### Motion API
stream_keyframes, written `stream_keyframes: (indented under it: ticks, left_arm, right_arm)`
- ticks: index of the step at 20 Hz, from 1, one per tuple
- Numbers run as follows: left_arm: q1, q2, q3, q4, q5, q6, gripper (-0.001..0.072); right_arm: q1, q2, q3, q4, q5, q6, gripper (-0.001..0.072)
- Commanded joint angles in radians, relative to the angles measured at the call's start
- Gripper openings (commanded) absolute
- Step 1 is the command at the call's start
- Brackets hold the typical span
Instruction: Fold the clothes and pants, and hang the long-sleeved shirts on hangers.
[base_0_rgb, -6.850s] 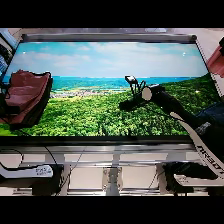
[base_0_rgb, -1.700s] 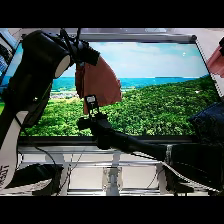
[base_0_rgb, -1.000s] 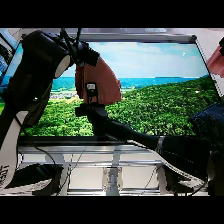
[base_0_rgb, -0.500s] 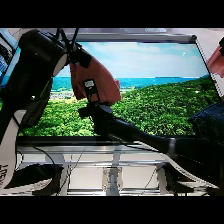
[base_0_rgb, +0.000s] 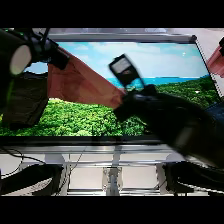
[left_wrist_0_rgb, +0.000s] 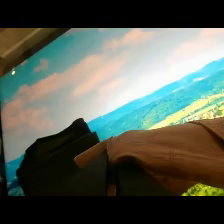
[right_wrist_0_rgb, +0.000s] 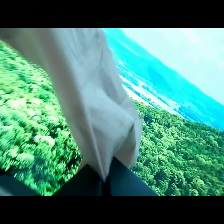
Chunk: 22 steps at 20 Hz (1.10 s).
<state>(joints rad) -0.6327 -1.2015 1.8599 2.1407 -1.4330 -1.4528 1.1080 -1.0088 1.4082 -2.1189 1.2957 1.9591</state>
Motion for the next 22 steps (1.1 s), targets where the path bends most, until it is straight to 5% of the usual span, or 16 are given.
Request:
stream_keyframes:
  ticks: [1, 7, 14, 18, 22]
  left_arm:
    - [0.004, 0.043, 0.000, -0.135, -0.163, 0.053, 0.0031]
    - [0.004, 0.066, 0.000, -0.502, -0.318, -0.018, 0.0031]
    - [0.078, 0.018, -0.008, -0.504, -0.416, -0.052, 0.0032]
    - [0.159, 0.001, -0.088, -0.504, -0.403, -0.054, 0.0032]
    - [0.244, -0.002, -0.199, -0.503, -0.184, -0.054, 0.0032]
  right_arm:
    - [0.001, 0.147, 0.002, 0.107, 0.070, -0.096, 0.0000]
    - [0.001, 0.174, 0.102, 0.238, 0.146, -0.167, 0.0000]
    - [-0.063, 0.093, 0.102, 0.198, 0.212, -0.202, -0.0001]
    - [-0.233, 0.044, 0.102, 0.216, 0.193, -0.267, 0.0000]
    - [-0.370, -0.021, 0.102, 0.351, 0.014, -0.332, 0.0000]
